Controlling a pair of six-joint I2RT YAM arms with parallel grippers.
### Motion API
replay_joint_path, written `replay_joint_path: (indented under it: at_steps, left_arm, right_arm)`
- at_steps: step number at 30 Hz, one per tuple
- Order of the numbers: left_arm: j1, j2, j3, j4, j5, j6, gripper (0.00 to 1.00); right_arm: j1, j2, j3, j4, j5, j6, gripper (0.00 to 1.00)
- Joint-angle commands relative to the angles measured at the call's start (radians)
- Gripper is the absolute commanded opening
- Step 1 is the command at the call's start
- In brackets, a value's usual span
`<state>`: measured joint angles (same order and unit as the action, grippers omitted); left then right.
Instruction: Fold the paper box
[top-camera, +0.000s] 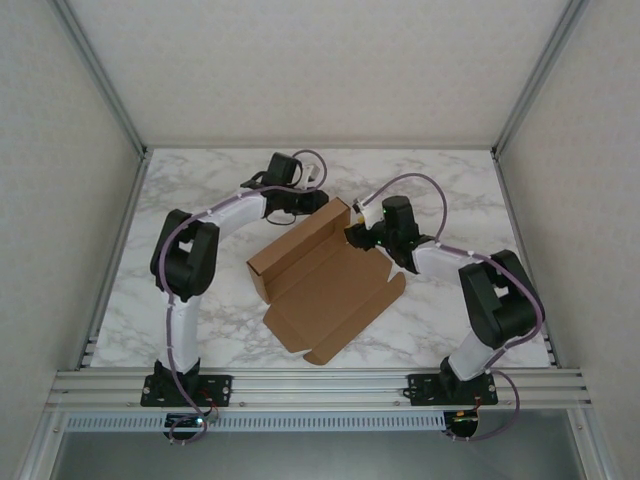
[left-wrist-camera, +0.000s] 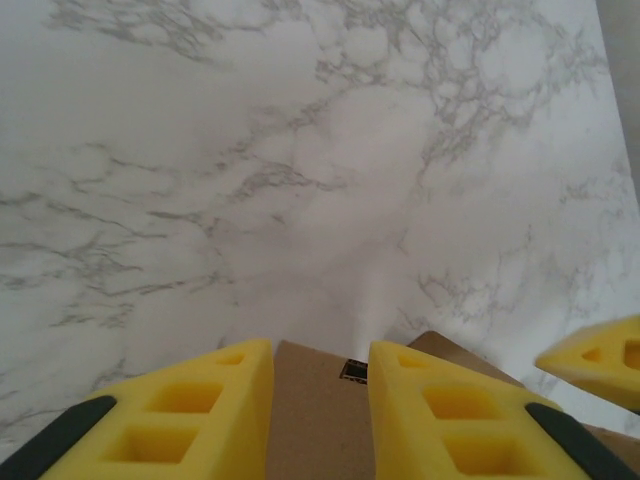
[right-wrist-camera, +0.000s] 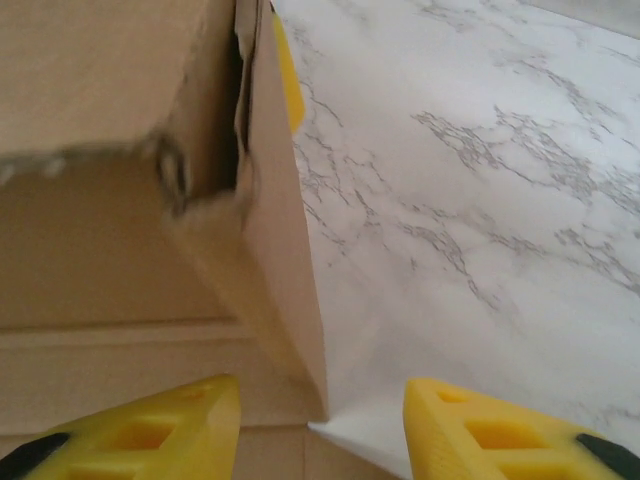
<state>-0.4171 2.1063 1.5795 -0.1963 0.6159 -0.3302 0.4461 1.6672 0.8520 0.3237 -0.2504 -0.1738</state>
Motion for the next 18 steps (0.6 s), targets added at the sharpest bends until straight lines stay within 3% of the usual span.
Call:
replay_joint_path:
  at_steps: [1,15,18]
  left_arm:
    - [-0.001,0.016,0.047,0.038,0.069,-0.024,0.31]
    - [0.014,0.043,0.075,0.026,0.068,-0.038,0.3]
    - [0.014,0.046,0.075,0.029,0.069,-0.04,0.3]
  right_arm:
    - [0.014,0.059,0.088,0.005,-0.02,-0.073,0.44]
    - [0.072,0.183,0.185,-0.02,0.158,-0.118,0.27]
    - [0.071,0.166,0.157,0.012,0.175,-0.104,0.29]
